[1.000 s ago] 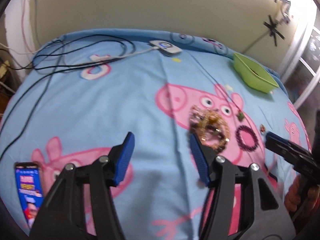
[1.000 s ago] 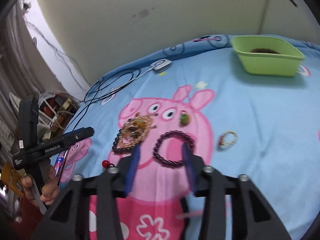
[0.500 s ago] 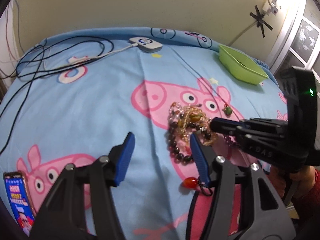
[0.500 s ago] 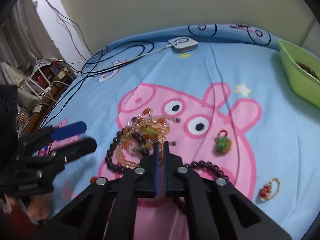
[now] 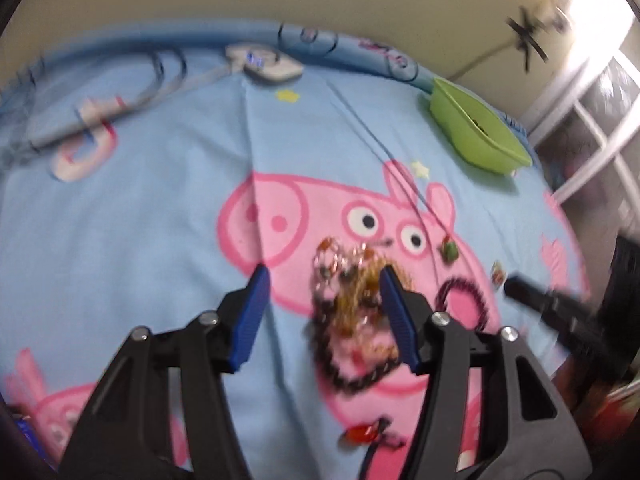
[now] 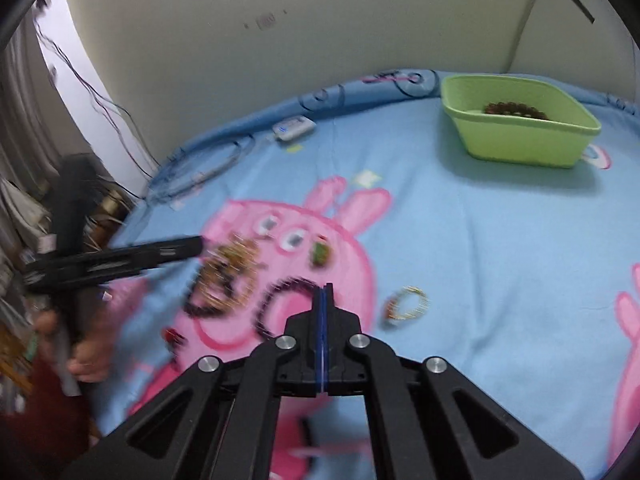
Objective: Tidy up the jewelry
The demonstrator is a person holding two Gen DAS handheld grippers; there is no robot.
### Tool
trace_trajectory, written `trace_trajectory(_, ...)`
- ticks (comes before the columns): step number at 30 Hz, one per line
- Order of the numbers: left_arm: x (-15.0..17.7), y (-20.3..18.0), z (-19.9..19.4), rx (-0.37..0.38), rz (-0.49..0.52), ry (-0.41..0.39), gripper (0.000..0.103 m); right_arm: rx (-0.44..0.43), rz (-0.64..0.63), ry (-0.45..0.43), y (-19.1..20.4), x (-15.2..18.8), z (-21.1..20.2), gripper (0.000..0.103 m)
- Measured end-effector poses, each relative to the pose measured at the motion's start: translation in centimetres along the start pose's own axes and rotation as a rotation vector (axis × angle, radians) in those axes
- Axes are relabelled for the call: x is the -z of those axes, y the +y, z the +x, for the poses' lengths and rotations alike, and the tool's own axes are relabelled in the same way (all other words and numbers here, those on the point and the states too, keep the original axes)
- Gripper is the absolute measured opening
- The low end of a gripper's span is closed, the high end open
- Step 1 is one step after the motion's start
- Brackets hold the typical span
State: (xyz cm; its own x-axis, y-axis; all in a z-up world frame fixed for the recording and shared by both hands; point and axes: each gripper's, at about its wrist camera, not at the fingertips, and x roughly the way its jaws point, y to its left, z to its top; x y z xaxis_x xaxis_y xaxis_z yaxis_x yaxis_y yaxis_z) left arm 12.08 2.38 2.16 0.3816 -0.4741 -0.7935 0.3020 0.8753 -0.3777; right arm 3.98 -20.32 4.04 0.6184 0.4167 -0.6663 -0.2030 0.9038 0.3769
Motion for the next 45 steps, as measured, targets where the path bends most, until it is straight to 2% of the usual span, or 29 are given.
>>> trace_trajectory(1,-0.6,0.8,0.8,0.042,-0.042,0.033,0.034,-0.013,-0.001,0.002,0.4,-0.1,0.2,0.000)
trace_trajectory(2,-1.1,1.3,1.4,0.050,-0.073,0.052,0.024,-0.030,-0.007,0.012,0.8,-0.3,0.6,0.000)
trace_trajectory(5,-1.4,1.1,2.0,0.026,-0.067,0.065,0.006,-0.049,-0.036,0.029,2.0,-1.5,1.9,0.000)
trace_trajectory(9,-0.7,0.2,1.5,-0.051,-0.034,0.034,0.005,-0.035,-0.110,0.022,3.5,-4.2,4.1,0.000)
trace_trajectory(11,-0.7,1.2,0.6,-0.094,-0.071,0.004,0.005,-0.044,-0.111,0.052,3.8,-5.2,5.9,0.000)
trace_trajectory(15,-1.2,3.9,-2.4,-0.090,-0.146,-0.054,0.005,-0.117,-0.062,0.188,3.6,-5.8,9.7,0.000)
trace_trajectory(17,-1.5,4.4,-4.9,-0.081,-0.153,-0.109,0.005,-0.161,-0.074,0.204,4.1,-5.0,9.5,0.000)
trace_trajectory(20,-1.7,3.9,-7.4,-0.079,-0.140,-0.165,0.005,-0.202,-0.165,0.228,5.7,-3.5,8.4,0.000)
trace_trajectory(23,-1.9,3.2,-8.9,-0.070,-0.120,-0.198,0.005,-0.178,-0.207,0.164,6.7,-2.9,7.0,0.000)
trace_trajectory(26,-1.9,2.1,-10.3,-0.054,-0.102,-0.229,0.005,-0.259,-0.158,0.106,7.3,-3.3,6.3,0.000)
trace_trajectory(28,-1.6,1.4,-11.6,-0.045,-0.081,-0.249,0.005,-0.270,-0.154,0.101,8.0,-3.5,6.7,0.000)
trace_trajectory(32,-1.4,-0.5,-13.3,-0.041,-0.027,-0.276,0.005,-0.245,-0.241,0.137,10.0,-3.7,8.2,0.000)
trace_trajectory(34,-1.4,-1.0,-13.7,-0.044,-0.008,-0.279,0.005,-0.265,-0.262,0.147,10.5,-3.7,8.7,0.000)
trace_trajectory(36,-1.3,-1.4,-13.8,-0.055,0.005,-0.281,0.005,-0.317,-0.226,0.168,10.4,-3.6,9.1,0.000)
trace_trajectory(39,-0.7,-1.7,-13.6,-0.102,0.020,-0.281,0.005,-0.424,-0.097,0.244,9.3,-3.0,9.7,0.000)
trace_trajectory(42,-0.2,-1.6,-12.8,-0.152,0.032,-0.270,0.005,-0.587,0.082,0.338,7.9,-1.8,10.1,0.000)
trace_trajectory(44,0.1,-1.4,-12.0,-0.200,0.038,-0.259,0.005,-0.658,0.194,0.354,7.1,-0.8,9.9,0.039)
trace_trajectory(45,0.4,-1.3,-11.3,-0.241,0.043,-0.251,0.005,-0.673,0.226,0.328,6.8,-0.5,9.5,0.044)
